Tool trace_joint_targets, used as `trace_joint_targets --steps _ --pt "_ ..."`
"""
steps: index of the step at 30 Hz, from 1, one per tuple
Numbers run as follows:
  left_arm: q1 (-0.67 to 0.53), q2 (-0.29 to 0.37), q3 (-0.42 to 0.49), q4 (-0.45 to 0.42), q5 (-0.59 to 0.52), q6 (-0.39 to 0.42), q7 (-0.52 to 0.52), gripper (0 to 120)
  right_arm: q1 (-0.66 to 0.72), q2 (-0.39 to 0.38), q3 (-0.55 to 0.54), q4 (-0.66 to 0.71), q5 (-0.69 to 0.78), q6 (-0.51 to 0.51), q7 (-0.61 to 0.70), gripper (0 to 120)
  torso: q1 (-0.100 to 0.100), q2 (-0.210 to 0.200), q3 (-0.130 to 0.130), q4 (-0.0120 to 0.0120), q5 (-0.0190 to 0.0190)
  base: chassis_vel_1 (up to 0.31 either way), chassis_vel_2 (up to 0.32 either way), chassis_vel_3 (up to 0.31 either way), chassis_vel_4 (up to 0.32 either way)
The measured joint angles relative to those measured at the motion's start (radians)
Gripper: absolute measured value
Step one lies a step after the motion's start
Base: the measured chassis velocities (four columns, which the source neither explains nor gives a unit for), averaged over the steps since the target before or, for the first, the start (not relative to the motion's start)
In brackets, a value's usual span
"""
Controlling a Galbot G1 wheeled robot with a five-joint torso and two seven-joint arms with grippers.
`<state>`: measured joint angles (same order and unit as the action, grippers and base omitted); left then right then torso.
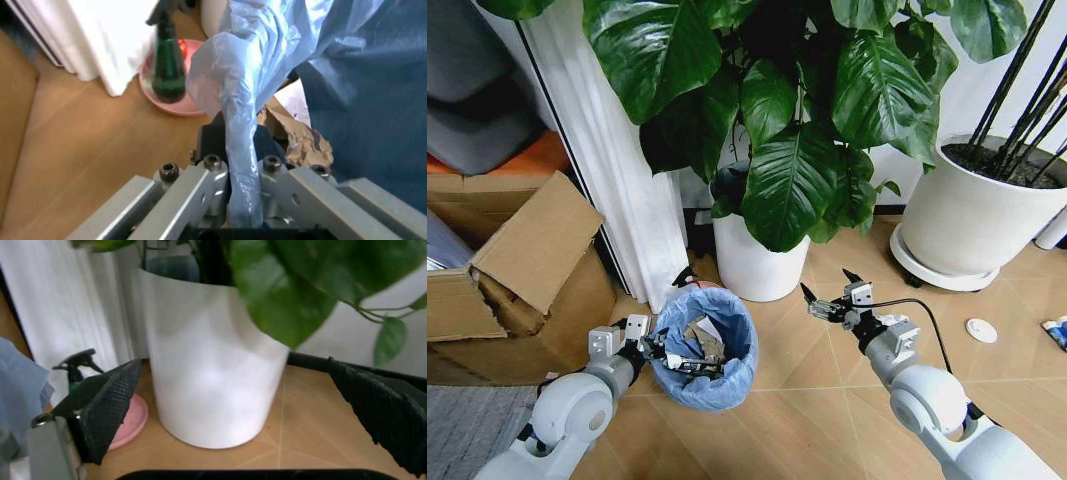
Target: Pick up the trash bin and place the garbage on the floor into it.
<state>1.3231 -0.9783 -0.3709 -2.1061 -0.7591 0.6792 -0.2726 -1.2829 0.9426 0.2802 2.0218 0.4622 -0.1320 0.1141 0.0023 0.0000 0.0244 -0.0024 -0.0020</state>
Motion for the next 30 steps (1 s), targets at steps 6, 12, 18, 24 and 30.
trace_joint_targets --steps 6,12,18,24,30 --pt "0.011 0.004 -0.003 -0.005 0.000 -0.001 0.002 0 0.018 0.017 -0.020 -0.025 -0.004 0.001 -0.005 100 0.000 0.000 0.000 -0.0002 0.0000 -0.187 -0.175 0.186 0.175" --pt "0.012 0.003 -0.003 -0.006 0.000 -0.002 0.006 0 0.022 0.025 -0.032 -0.036 -0.005 0.001 -0.005 100 0.000 0.000 0.000 -0.0004 0.0000 -0.219 -0.214 0.210 0.207" --pt "0.013 0.001 0.002 -0.005 0.002 -0.004 0.007 0 0.018 0.026 -0.030 -0.042 -0.005 0.001 -0.005 100 0.000 0.000 0.000 -0.0001 -0.0002 -0.210 -0.214 0.211 0.221" --pt "0.012 0.000 0.004 -0.004 0.006 -0.006 0.011 0 0.011 0.029 -0.029 -0.048 -0.005 0.001 -0.005 100 0.000 0.000 0.000 -0.0003 0.0002 -0.216 -0.206 0.207 0.208" --pt "0.019 0.000 0.001 -0.010 0.011 -0.009 0.012 0 0.025 0.045 -0.039 -0.126 -0.011 -0.021 0.027 100 0.000 0.000 0.000 -0.0006 0.0005 -0.185 -0.179 0.192 0.187"
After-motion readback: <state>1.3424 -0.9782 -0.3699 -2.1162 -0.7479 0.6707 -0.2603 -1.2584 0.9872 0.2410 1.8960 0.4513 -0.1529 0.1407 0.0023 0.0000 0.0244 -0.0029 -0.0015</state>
